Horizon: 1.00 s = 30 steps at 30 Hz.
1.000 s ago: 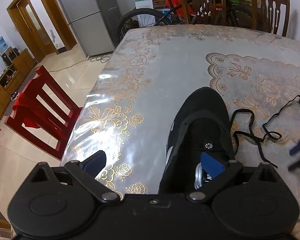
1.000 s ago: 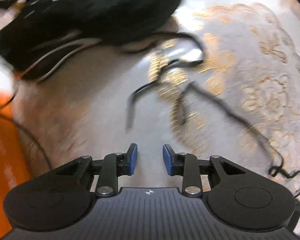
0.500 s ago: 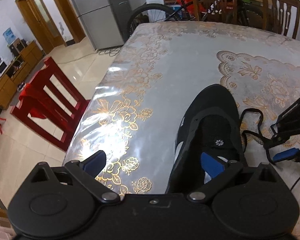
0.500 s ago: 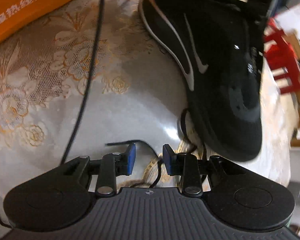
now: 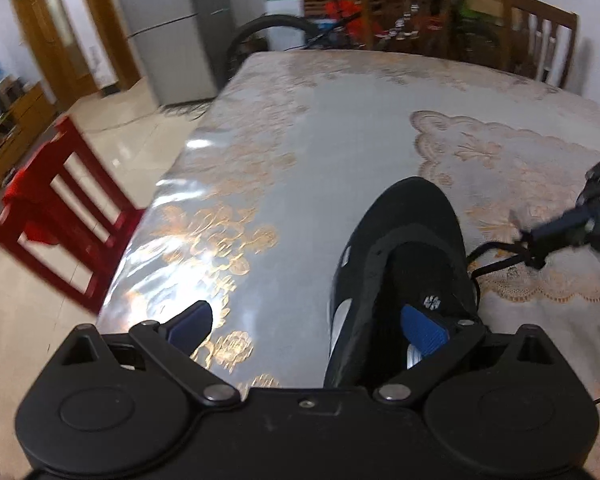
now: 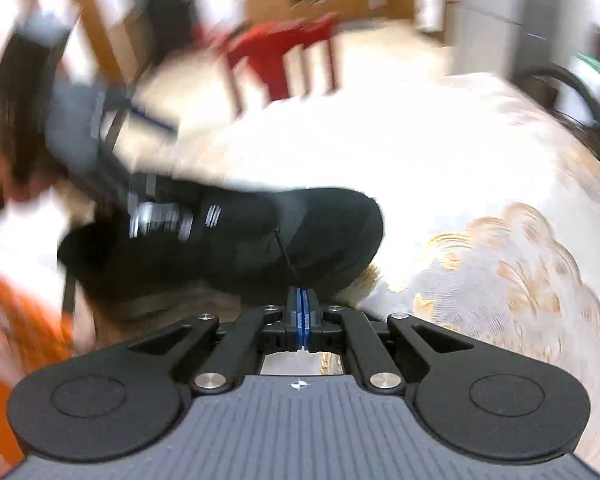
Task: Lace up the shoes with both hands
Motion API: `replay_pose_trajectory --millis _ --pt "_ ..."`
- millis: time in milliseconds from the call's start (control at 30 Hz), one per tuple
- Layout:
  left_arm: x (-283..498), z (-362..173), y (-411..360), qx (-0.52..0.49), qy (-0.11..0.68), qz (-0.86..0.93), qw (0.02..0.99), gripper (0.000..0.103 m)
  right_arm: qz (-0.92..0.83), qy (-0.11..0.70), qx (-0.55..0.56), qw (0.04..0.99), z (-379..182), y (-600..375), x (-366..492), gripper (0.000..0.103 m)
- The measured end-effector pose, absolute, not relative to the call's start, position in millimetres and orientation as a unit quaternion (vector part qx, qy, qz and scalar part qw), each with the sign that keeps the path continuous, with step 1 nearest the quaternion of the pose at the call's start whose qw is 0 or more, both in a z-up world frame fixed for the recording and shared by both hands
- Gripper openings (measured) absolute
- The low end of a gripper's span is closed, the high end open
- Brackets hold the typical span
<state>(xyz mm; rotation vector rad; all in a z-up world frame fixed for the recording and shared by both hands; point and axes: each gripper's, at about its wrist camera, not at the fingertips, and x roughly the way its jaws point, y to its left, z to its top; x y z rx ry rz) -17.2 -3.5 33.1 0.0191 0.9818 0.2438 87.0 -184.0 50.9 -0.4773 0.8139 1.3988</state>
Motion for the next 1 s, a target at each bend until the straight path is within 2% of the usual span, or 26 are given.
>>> replay_pose_trajectory --millis 100,267,400,467,533,733,767,1000 --pt "-5 19 3 0.021 0.485 0.088 0.870 0.102 0.589 0.337 -0.214 0.702 51 -182 71 0.002" --pt "15 6 20 0.020 0.490 -0.001 0.871 0.103 0.562 0.271 -0.363 0.692 59 -165 42 0.002" --pt "26 3 25 0.069 0.478 -0.084 0.872 0.102 0.542 0.271 -0.432 0.668 64 -149 34 0.002" --pt "27 10 33 0.074 0.465 -0.129 0.873 0.097 0.524 0.270 -0.465 0.661 67 -135 34 0.002" --pt "24 18 38 0.083 0.452 -0.183 0.869 0.097 0.506 0.263 -0.495 0.656 64 -123 24 0.002" --pt "29 12 36 0.132 0.470 -0.265 0.832 0.098 0.488 0.300 -0.488 0.659 62 -108 26 0.002" --pt "32 9 32 0.139 0.472 -0.262 0.830 0.103 0.485 0.303 -0.486 0.661 59 -105 29 0.002" --pt "44 -15 9 0.146 0.452 -0.184 0.861 0.103 0.448 0.317 -0.499 0.670 52 -91 24 0.002"
